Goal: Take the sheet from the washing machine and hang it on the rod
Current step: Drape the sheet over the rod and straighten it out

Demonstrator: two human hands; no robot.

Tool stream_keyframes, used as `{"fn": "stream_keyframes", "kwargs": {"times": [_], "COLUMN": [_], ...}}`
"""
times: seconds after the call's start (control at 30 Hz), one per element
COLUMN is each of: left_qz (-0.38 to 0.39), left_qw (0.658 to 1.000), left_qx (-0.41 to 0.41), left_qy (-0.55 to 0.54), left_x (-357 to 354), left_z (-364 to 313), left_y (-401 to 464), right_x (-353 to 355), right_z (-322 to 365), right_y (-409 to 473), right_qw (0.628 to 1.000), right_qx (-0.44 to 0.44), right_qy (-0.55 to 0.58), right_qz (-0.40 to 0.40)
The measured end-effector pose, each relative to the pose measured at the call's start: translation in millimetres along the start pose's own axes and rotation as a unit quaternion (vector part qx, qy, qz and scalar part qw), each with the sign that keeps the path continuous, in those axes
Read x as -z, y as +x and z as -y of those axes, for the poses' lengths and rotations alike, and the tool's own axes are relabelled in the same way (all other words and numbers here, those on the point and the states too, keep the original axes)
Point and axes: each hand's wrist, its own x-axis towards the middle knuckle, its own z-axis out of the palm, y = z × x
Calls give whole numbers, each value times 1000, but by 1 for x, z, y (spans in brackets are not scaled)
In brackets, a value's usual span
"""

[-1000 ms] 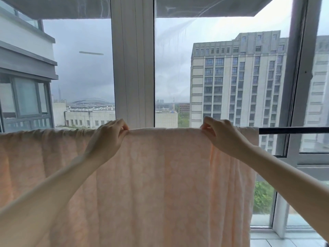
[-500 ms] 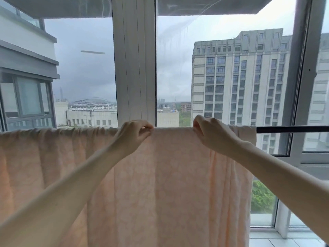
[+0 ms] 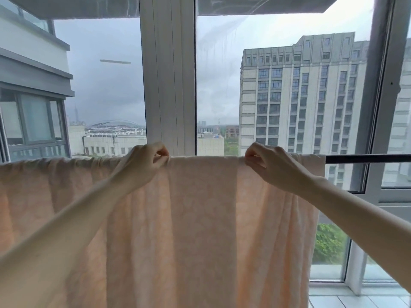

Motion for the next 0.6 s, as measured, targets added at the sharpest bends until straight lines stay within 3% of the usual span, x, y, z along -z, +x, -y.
{"fn": "stream_keyframes", "kwargs": {"times": [0.23,0.43,0.6], "left_qz": [-33,-38,6], "left_qw": [999,998,996], "left_qx": [-18,19,-87], "left_qy": [24,48,34], "left_x": [-6,4,-12], "left_z": [11,24,-29], "left_y": [1,-2,-2], "right_x": [-1,13,1], "right_z": [-3,-21,17], "right_y": [6,-6,10], "right_qw": [997,978,993], "right_qx": [8,-159,-87], "right_qy": [-71,-130,-72], "right_qz": [15,-20,29]}}
